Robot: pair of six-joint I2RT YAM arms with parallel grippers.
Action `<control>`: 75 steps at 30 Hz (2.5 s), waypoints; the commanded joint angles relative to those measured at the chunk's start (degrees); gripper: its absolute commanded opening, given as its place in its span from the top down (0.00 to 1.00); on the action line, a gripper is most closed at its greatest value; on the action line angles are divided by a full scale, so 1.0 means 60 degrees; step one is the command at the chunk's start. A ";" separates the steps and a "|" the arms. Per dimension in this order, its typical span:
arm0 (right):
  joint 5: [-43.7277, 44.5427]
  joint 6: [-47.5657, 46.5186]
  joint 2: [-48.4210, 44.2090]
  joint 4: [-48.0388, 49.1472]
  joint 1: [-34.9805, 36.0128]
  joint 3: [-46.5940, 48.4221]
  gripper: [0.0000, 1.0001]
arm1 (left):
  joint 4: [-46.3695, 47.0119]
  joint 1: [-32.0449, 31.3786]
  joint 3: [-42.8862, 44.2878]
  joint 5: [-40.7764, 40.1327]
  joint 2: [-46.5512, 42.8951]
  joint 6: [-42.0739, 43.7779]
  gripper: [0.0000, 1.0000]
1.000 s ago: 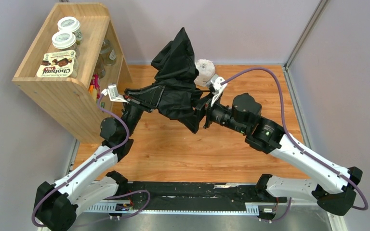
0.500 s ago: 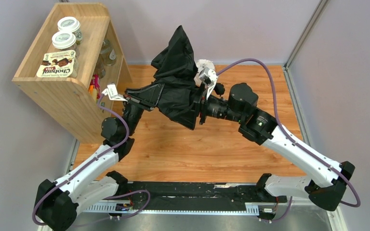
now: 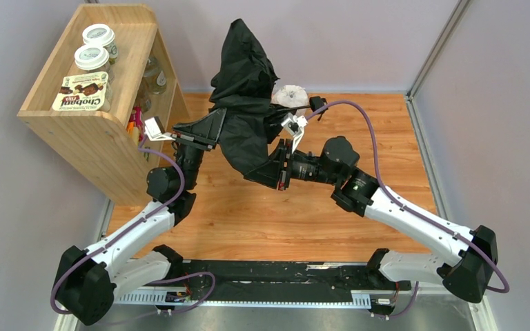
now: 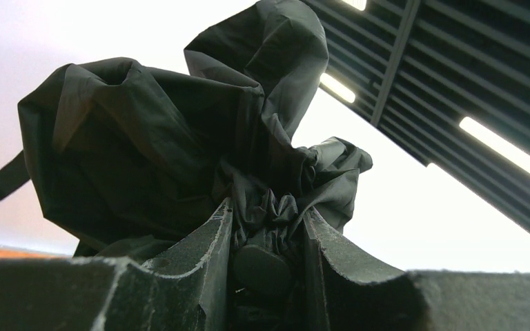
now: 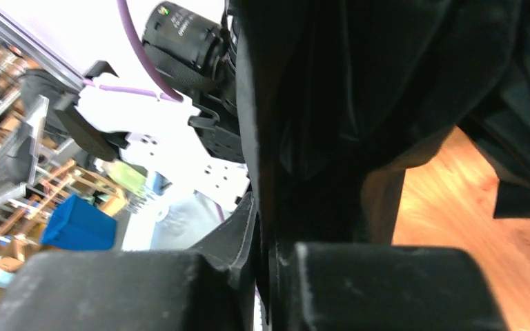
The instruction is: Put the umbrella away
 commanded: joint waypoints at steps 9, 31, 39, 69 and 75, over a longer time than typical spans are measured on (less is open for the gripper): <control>0.0700 -0.0338 -0.0303 0.1714 -0.0139 -0.2345 1.00 | 0.0441 0.0029 0.0531 -0.0864 -0.0244 -0.2417 1.00; 0.2183 -0.1906 0.2188 0.6607 -0.1063 -0.3459 1.00 | -0.0205 -0.0894 -0.0319 -0.0966 -0.0697 -0.5728 1.00; 0.1519 -0.0855 0.2511 0.6226 -0.1121 -0.3766 1.00 | 0.0335 -0.0894 -0.0144 -0.0324 -0.0114 -0.6211 1.00; -0.0427 0.4322 0.4253 0.8352 -0.3845 -0.2257 1.00 | 0.0613 -0.1099 -0.2003 0.3560 0.0808 -0.6037 1.00; -0.0397 0.3263 0.4297 0.7146 -0.3992 -0.3310 0.89 | 0.2454 -0.0998 -0.2663 0.2961 0.2096 -0.5451 1.00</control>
